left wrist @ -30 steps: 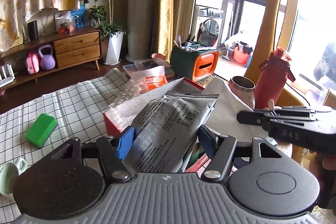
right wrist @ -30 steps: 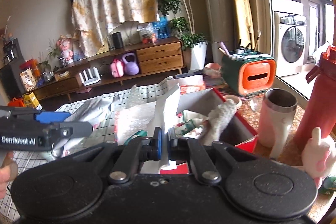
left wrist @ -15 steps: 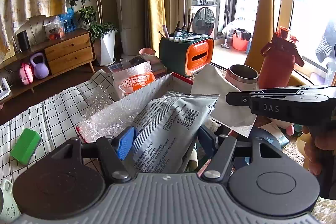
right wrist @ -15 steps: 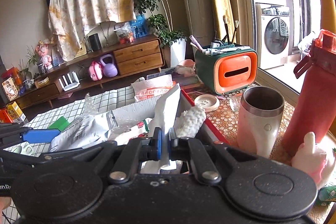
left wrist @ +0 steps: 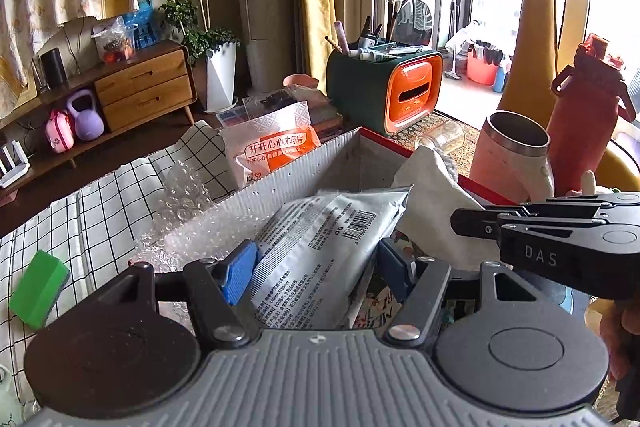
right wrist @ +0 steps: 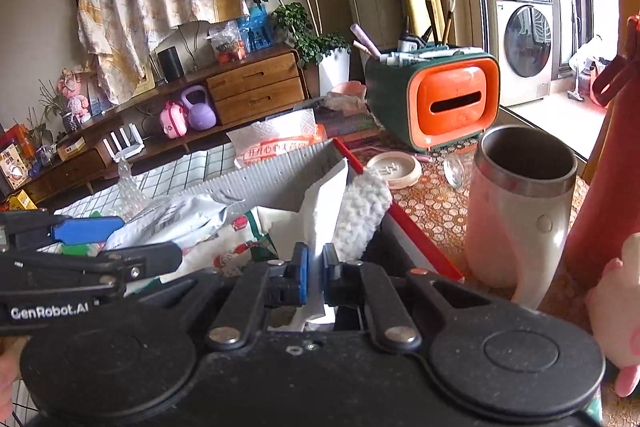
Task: Organize soft objects
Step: 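Carry the napkin with right tool while left tool carries the packet into the red box, then open right tool to release the napkin in the box while left tool releases the packet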
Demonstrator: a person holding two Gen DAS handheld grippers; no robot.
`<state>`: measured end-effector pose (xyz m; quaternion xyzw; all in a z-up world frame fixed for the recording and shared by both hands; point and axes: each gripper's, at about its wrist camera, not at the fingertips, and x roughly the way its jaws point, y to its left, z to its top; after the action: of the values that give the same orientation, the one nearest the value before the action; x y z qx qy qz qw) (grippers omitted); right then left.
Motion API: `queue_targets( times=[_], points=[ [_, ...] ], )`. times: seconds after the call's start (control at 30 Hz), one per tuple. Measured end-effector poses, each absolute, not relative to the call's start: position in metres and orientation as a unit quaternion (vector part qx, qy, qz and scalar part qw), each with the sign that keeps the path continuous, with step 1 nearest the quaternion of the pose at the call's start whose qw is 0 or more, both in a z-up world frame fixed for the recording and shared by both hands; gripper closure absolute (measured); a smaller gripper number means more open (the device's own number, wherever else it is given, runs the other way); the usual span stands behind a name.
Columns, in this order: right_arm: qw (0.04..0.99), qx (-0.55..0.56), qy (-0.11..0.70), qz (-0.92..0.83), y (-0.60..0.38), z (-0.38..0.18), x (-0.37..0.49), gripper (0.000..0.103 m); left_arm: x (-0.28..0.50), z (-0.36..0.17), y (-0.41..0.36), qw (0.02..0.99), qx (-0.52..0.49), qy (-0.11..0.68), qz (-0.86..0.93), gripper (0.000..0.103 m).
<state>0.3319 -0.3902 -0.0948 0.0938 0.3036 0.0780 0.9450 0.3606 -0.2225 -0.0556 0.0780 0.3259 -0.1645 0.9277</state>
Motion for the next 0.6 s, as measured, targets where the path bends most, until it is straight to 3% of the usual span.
queue_targets(
  times=[0.37, 0.6],
  points=[
    [0.943, 0.094, 0.311, 0.073, -0.391, -0.105, 0.33, 0.083, 0.374, -0.086, -0.226, 0.914, 0.077, 0.361, -0.168, 0.039],
    [0.947, 0.086, 0.304, 0.059, -0.392, -0.1, 0.324, 0.066, 0.368, -0.085, -0.22, 0.914, 0.07, 0.362, -0.172, 0.039]
  ],
)
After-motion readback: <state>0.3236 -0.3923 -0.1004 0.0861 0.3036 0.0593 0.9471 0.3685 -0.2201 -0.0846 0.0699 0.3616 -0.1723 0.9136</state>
